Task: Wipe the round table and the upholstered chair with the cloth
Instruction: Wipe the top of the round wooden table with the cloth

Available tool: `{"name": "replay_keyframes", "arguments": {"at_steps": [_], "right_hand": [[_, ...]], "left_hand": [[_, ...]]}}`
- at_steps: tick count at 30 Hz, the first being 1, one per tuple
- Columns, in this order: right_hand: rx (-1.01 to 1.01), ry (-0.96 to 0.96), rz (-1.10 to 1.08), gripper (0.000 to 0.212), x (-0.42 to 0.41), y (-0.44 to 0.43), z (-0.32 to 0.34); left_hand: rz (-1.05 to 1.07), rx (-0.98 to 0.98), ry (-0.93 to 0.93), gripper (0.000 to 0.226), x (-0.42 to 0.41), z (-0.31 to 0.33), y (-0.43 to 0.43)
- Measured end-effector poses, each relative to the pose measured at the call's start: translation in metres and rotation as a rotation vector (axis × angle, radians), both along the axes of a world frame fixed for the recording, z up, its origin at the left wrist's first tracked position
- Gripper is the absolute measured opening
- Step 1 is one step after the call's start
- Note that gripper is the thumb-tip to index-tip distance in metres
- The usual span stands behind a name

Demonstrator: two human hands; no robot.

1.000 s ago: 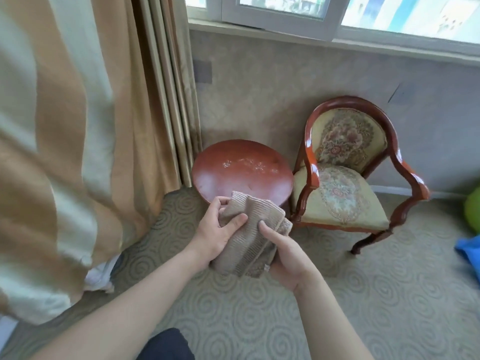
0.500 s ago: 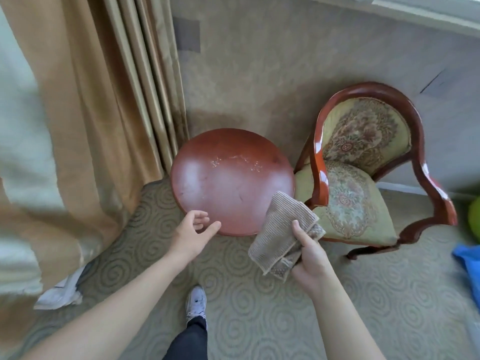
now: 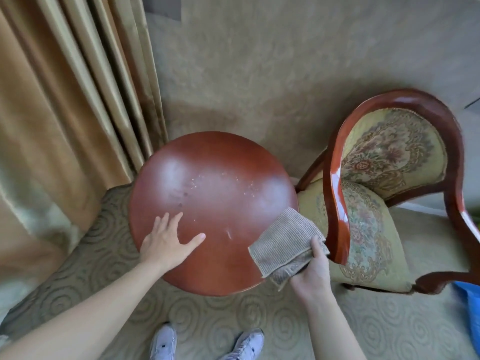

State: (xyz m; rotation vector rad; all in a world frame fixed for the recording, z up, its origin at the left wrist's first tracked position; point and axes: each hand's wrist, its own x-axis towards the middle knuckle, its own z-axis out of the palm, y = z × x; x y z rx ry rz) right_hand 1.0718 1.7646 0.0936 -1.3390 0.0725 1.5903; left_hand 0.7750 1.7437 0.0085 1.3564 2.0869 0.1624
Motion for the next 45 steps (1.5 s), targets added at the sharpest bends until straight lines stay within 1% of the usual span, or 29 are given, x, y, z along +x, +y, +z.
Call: {"name": "replay_keyframes", "arguments": {"at_steps": [4,8,11,13,16,17,18,20,21,23,24,26,28,31,33,37,40,43,45], "right_hand": [[-0.043,-0.07,-0.057,0.047,0.007,0.056,-0.048],[0.004,-0.146,-0.047,0.047,0.008,0.105,-0.084],[0.057,-0.265,-0.053,0.044,0.01,0.136,-0.099],[0.089,-0.369,-0.052,0.04,0.012,0.156,-0.105],[0.144,-0.599,-0.095,0.038,0.019,0.183,-0.108],[0.167,-0.715,-0.126,0.039,0.021,0.19,-0.11],[0.179,-0.871,-0.124,0.042,0.023,0.195,-0.114],[0.169,-1.211,-0.053,0.06,0.024,0.203,-0.127],[0.179,-1.314,-0.013,0.068,0.022,0.205,-0.135],[0.177,-1.397,0.13,0.076,0.014,0.209,-0.159],[0.159,-1.415,0.238,0.076,0.007,0.209,-0.17],[0.101,-1.389,0.437,0.069,-0.011,0.205,-0.194],[0.086,-1.366,0.555,0.067,-0.028,0.197,-0.214],[0.173,-1.455,0.56,0.069,-0.038,0.196,-0.23],[0.159,-1.461,0.541,0.067,-0.037,0.201,-0.235],[0.054,-1.292,0.524,0.072,-0.055,0.204,-0.237],[0.03,-1.286,0.549,0.069,-0.078,0.212,-0.234],[0.079,-1.301,0.659,0.065,-0.101,0.216,-0.233],[0.203,-1.315,0.788,0.061,-0.121,0.215,-0.23]], "left_hand": [[0.046,0.025,0.119,0.118,0.011,-0.051,0.04],[0.101,0.028,0.196,0.127,0.021,-0.093,0.064],[0.153,0.059,0.252,0.128,0.013,-0.115,0.08],[0.191,0.103,0.287,0.124,-0.003,-0.126,0.093],[0.19,0.129,0.377,0.107,-0.025,-0.137,0.112],[0.181,0.114,0.402,0.101,-0.029,-0.14,0.115],[0.172,0.096,0.416,0.097,-0.031,-0.144,0.117],[0.172,0.095,0.438,0.093,-0.029,-0.153,0.115],[0.182,0.112,0.449,0.092,-0.028,-0.156,0.114],[0.2,0.142,0.453,0.091,-0.028,-0.161,0.114],[0.2,0.148,0.449,0.091,-0.028,-0.162,0.115],[0.193,0.151,0.445,0.091,-0.029,-0.162,0.115],[0.185,0.154,0.452,0.092,-0.03,-0.163,0.115],[0.176,0.157,0.466,0.092,-0.03,-0.164,0.115],[0.173,0.159,0.46,0.092,-0.03,-0.164,0.117],[0.166,0.15,0.441,0.092,-0.028,-0.163,0.115],[0.164,0.144,0.435,0.094,-0.029,-0.161,0.115],[0.166,0.149,0.432,0.093,-0.029,-0.16,0.116],[0.166,0.162,0.432,0.093,-0.029,-0.161,0.116]]}}
